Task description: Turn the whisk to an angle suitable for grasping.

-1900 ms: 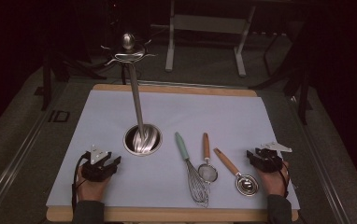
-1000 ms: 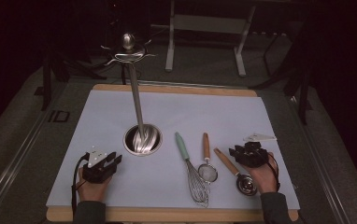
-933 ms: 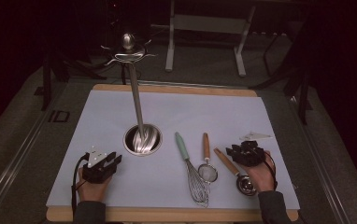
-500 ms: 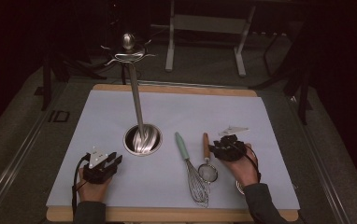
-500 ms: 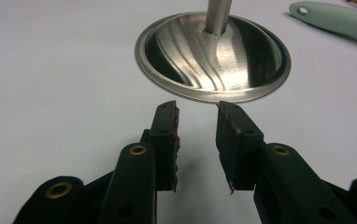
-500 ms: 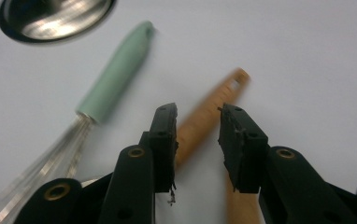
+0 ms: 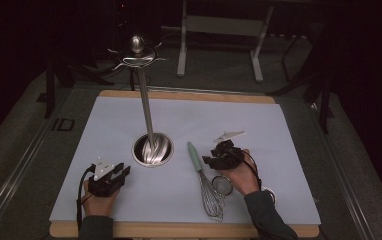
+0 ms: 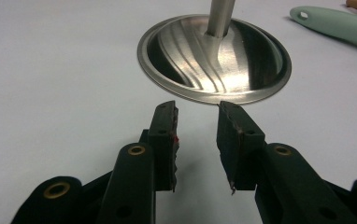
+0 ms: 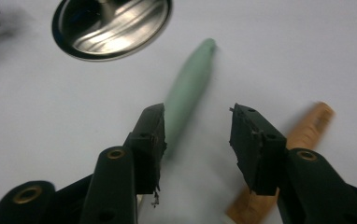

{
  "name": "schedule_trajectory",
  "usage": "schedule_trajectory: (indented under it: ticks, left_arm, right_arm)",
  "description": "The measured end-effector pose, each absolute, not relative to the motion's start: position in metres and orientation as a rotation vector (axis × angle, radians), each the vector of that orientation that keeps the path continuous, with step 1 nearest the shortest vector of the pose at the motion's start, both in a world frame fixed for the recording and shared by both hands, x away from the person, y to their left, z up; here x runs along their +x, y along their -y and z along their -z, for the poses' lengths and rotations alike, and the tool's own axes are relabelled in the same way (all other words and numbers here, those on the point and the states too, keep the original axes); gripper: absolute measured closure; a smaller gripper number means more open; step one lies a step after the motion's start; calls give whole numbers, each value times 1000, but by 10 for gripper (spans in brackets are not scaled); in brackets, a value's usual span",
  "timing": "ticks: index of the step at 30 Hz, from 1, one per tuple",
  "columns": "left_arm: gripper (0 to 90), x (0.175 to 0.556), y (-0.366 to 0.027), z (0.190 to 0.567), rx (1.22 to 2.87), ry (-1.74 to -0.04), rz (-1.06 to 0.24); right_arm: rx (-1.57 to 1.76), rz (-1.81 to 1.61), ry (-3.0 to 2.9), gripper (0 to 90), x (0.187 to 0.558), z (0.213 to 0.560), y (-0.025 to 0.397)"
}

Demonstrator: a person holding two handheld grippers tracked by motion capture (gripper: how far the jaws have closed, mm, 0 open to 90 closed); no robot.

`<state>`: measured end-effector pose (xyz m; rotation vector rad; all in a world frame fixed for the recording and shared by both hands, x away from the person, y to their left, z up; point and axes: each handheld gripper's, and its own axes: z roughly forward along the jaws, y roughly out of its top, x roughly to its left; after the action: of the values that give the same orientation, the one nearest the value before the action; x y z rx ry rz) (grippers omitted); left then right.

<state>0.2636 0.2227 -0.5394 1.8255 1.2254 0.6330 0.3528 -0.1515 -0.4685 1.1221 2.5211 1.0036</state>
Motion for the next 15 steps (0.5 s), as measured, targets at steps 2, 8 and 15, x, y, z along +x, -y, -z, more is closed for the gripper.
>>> schedule_trajectory:
  ticks: [2, 8, 15]
  left_arm:
    - [681, 264, -223, 539, 1825, -1226, -635]
    - [681, 263, -223, 539, 1823, -1224, -635]
    - [680, 262, -223, 539, 1816, -1216, -640]
  right_arm:
    - [1087, -974, -2542, 532, 352, 469, 140]
    - [1032, -892, -2602, 529, 348, 480, 119]
    - [1073, -808, -2632, 543, 348, 496, 112]
